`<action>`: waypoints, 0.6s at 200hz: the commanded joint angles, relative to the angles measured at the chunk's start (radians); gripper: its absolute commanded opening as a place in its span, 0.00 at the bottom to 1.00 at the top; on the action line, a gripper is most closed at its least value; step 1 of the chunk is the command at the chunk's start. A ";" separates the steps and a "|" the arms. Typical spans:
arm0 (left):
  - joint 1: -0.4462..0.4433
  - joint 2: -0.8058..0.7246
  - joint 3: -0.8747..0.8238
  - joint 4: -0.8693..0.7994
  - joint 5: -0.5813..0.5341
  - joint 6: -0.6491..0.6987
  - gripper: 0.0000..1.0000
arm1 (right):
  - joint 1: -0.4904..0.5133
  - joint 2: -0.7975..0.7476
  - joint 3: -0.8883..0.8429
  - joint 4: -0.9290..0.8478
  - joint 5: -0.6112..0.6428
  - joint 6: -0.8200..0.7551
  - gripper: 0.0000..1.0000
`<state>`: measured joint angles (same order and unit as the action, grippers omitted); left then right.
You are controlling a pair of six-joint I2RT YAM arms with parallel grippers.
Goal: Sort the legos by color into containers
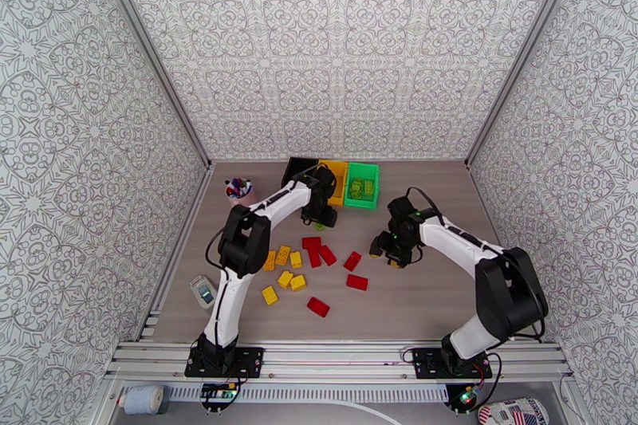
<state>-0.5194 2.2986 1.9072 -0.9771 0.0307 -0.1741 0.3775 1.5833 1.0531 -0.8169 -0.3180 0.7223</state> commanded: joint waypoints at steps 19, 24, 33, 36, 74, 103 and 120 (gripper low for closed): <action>-0.008 0.023 -0.024 -0.005 -0.013 0.028 0.63 | 0.010 -0.038 -0.018 0.021 0.027 0.034 0.59; -0.010 0.022 -0.026 -0.003 -0.016 0.027 0.63 | 0.008 -0.039 -0.020 0.023 0.028 0.036 0.59; -0.010 0.021 -0.030 -0.003 -0.019 0.025 0.60 | 0.008 -0.040 -0.021 0.026 0.025 0.040 0.59; -0.009 0.021 -0.030 -0.003 -0.019 0.024 0.59 | 0.008 -0.041 -0.022 0.028 0.026 0.041 0.59; -0.022 0.003 -0.045 -0.001 -0.022 0.035 0.47 | 0.009 -0.037 -0.010 0.036 0.019 0.049 0.59; -0.029 -0.038 -0.083 0.017 -0.023 0.040 0.37 | 0.009 -0.021 0.015 0.041 0.010 0.053 0.57; -0.035 -0.068 -0.104 0.021 -0.019 0.035 0.34 | 0.008 -0.008 0.033 0.053 -0.005 0.063 0.57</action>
<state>-0.5316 2.2883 1.8446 -0.9493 0.0017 -0.1459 0.3790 1.5639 1.0500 -0.7883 -0.3149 0.7639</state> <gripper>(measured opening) 0.374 0.567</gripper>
